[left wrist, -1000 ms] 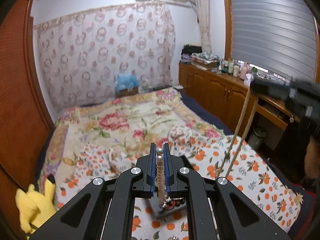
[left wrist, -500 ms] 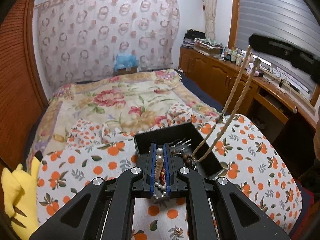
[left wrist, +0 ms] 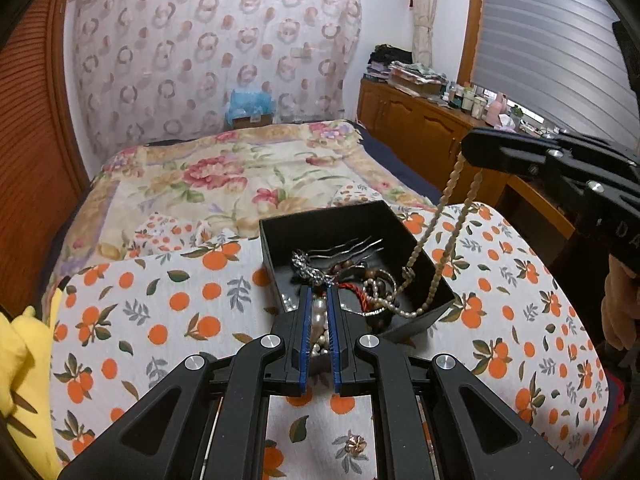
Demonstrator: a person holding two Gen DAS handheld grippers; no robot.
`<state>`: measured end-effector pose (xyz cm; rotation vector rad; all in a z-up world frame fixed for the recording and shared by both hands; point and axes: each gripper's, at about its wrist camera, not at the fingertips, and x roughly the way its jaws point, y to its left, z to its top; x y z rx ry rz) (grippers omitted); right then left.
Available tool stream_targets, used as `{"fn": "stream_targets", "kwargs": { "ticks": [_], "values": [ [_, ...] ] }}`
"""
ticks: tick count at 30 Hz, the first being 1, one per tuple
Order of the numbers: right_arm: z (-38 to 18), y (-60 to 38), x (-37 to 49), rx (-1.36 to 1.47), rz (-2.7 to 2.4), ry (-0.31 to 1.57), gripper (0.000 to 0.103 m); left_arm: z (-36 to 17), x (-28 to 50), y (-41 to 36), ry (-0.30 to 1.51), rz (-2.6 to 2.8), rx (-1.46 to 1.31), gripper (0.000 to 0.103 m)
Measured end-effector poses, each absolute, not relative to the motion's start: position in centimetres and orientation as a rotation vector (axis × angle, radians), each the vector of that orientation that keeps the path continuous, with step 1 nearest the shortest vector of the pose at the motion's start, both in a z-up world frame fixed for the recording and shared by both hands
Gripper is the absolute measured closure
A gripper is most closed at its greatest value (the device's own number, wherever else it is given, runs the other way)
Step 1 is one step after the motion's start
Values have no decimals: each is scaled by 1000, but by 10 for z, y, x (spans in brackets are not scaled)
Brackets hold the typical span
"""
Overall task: Organize jewelry
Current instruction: 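Drop the pearl necklace into the box with the left tool while the right drops a cord necklace, then grasp the green pendant necklace with the right tool while the left tool reaches toward the jade bangle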
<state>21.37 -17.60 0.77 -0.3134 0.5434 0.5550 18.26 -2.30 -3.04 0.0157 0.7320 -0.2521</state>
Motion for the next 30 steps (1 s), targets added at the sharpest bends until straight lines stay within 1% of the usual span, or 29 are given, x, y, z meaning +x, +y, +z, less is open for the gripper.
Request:
{"fn": "stream_targets", "kwargs": {
  "ticks": [7,11,13,14,15,17,19,20,21,22,24,26,28,29,30],
  "values": [
    [-18,-174,218,-297,570,597,98,-35,173,-21,726,-237,19,96],
    [-29,-175,221,-274,581,621,98,-41,163,-17,734,-223,30,94],
    [-32,-175,220,-269,587,625,98,-44,157,-13,734,-217,32,88],
    [-34,-174,220,-267,589,625,98,-46,152,-11,733,-214,31,82],
    [-35,-174,219,-265,591,623,98,-47,148,-9,732,-213,30,80],
    [-36,-174,219,-260,592,619,98,-51,139,-5,732,-208,29,79],
    [-35,-174,218,-254,593,614,98,-54,128,-2,732,-206,29,76],
    [-35,-174,218,-251,592,611,98,-56,123,0,732,-207,25,70],
    [-35,-174,219,-249,589,609,97,-57,120,1,732,-208,22,66],
    [-35,-174,219,-246,580,606,97,-58,115,2,731,-208,21,65],
    [-34,-177,219,-240,579,603,97,-60,105,4,730,-207,21,55],
    [-33,-179,217,-236,577,596,97,-62,98,5,729,-212,16,50],
    [-33,-182,214,-229,577,594,96,-64,92,7,732,-212,7,42],
    [-33,-184,211,-223,580,593,95,-64,89,8,732,-209,5,35],
    [-33,-185,207,-224,581,590,95,-65,84,9,727,-206,3,33]
  ]
}}
